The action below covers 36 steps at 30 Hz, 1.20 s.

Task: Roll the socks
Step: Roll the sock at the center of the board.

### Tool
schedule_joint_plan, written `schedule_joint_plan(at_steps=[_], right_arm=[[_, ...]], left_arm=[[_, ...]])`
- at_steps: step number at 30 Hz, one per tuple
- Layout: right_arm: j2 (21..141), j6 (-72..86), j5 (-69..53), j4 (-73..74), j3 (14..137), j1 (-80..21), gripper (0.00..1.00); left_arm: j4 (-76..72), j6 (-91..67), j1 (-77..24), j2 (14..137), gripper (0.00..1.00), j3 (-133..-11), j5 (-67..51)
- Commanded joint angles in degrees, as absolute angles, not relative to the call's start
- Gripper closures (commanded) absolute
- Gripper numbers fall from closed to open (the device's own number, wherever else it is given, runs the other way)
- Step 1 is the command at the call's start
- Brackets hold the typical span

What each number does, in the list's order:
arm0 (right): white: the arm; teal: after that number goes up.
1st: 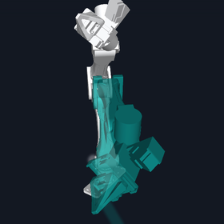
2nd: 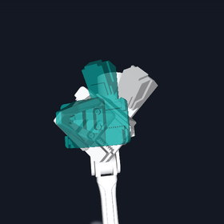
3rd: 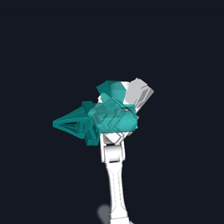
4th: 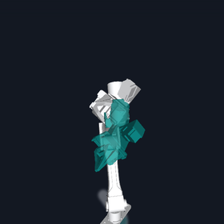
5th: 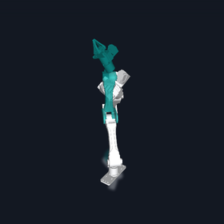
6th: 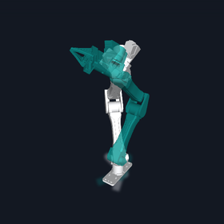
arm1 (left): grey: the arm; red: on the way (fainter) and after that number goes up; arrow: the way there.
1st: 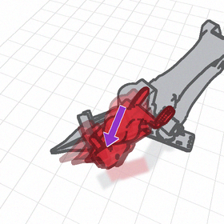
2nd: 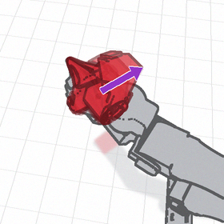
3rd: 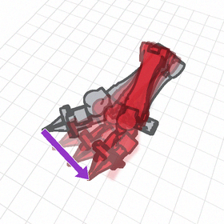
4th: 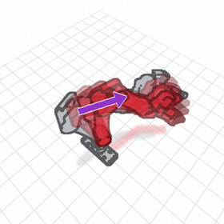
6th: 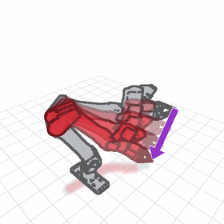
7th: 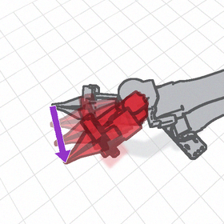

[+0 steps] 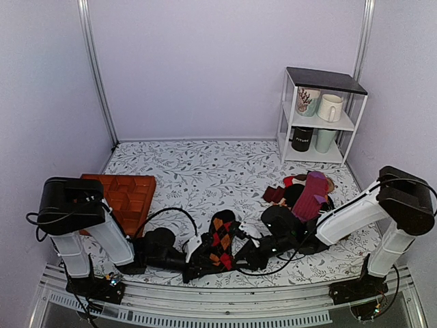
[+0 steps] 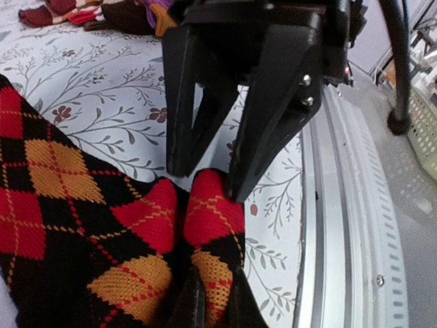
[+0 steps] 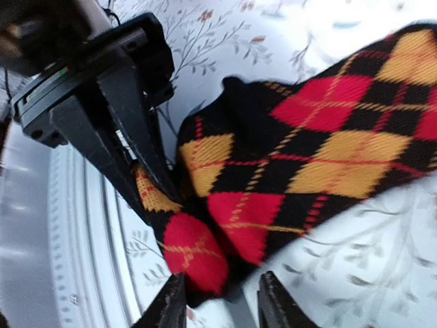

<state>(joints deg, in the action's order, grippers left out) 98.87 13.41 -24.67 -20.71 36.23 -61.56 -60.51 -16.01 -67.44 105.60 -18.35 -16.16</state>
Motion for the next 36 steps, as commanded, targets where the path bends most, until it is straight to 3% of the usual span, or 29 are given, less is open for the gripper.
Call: schedule_joint_plan(at_steps=[1,9,28,34,36], right_arm=[[89.9,3.3,-11.5,-21.7,31.4,-63.8,0.6],[90.6,-12.5,-10.1,-29.1,29.8,-69.2,0.57],[99.0,-17.9,-11.1,-27.3,34.9,-72.0,0.59],[100.4,-17.5,-12.9,-25.4,36.1,-72.1,0.71],[101.2,-16.7,-13.9,-24.5,36.7,-72.1,0.82]], left_arm=[[-50.6,-24.7,-67.5,112.0,1.0,-14.9,-20.9],[-51.6,-28.2,-67.4,115.5,1.0,-12.3,-21.3],[-53.2,-28.2,-66.9,117.7,1.0,-12.8,-22.6],[-53.7,-27.9,-66.7,118.4,1.0,-12.9,-22.8],[-53.7,-27.9,-66.7,118.6,1.0,-13.2,-22.9]])
